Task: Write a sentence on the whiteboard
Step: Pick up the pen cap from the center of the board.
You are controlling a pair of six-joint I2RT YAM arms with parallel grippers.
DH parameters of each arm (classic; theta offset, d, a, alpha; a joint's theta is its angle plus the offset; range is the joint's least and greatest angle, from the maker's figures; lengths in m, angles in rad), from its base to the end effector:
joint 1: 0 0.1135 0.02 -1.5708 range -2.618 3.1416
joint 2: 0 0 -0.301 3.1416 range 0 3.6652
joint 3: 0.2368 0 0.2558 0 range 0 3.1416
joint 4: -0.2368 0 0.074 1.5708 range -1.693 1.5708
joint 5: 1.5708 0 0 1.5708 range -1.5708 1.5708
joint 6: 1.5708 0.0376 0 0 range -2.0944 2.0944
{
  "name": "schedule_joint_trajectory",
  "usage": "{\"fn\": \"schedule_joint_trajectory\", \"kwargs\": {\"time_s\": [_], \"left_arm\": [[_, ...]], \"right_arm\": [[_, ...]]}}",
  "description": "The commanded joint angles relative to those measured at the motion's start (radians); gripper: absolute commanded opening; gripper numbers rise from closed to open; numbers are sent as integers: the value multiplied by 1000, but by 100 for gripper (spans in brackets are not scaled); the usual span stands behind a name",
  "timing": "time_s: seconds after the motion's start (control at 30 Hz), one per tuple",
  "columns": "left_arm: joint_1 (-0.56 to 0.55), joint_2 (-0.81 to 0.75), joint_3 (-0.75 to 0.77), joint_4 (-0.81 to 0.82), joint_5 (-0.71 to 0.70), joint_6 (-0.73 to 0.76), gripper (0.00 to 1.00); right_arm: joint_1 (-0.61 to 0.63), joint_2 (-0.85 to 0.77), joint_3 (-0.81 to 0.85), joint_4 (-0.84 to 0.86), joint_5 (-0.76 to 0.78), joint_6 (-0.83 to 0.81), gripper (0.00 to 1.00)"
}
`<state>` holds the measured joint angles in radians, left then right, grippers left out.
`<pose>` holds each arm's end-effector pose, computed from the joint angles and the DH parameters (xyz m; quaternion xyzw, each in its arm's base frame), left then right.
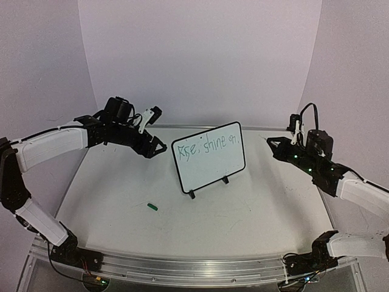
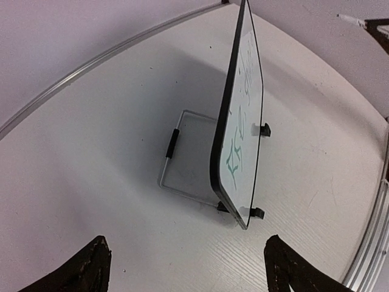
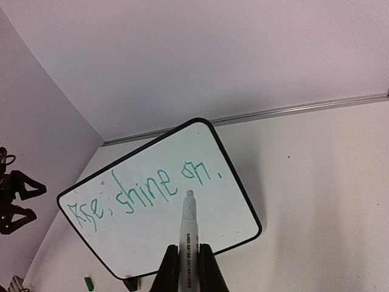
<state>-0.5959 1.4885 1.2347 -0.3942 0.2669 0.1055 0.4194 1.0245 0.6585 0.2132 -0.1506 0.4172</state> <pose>0.2750 -0.1984 0.3426 0.3605 0.8131 -0.2227 0.3991 0.2052 0.0977 0.3208 -0.0498 0.7568 0.3159 0.5701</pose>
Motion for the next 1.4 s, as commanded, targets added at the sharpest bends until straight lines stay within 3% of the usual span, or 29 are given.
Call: {"fn": "schedule_joint_trajectory", "kwargs": {"time_s": [0.0,0.23,0.43,0.77,0.9,1.37], "left_arm": [[-7,-99,-113,124,-12,-182,88],[-58,-132,-383,294,5,-367,86],[-61,-90,-529,436,75,-411,84],[-85,40,-536,400,122,-410,82],[-91,95,-485,307,102,-392,81],[-149,153,-465,215,103,-386,80]], "right_arm": [[-1,-14,-32,13,-143,9,0],[8,-1,-107,43,-231,78,0],[39,27,-208,146,-253,168,0],[77,66,-186,150,-239,175,0],[93,94,-157,149,-247,163,0],[140,120,-157,157,-217,159,0]]}}
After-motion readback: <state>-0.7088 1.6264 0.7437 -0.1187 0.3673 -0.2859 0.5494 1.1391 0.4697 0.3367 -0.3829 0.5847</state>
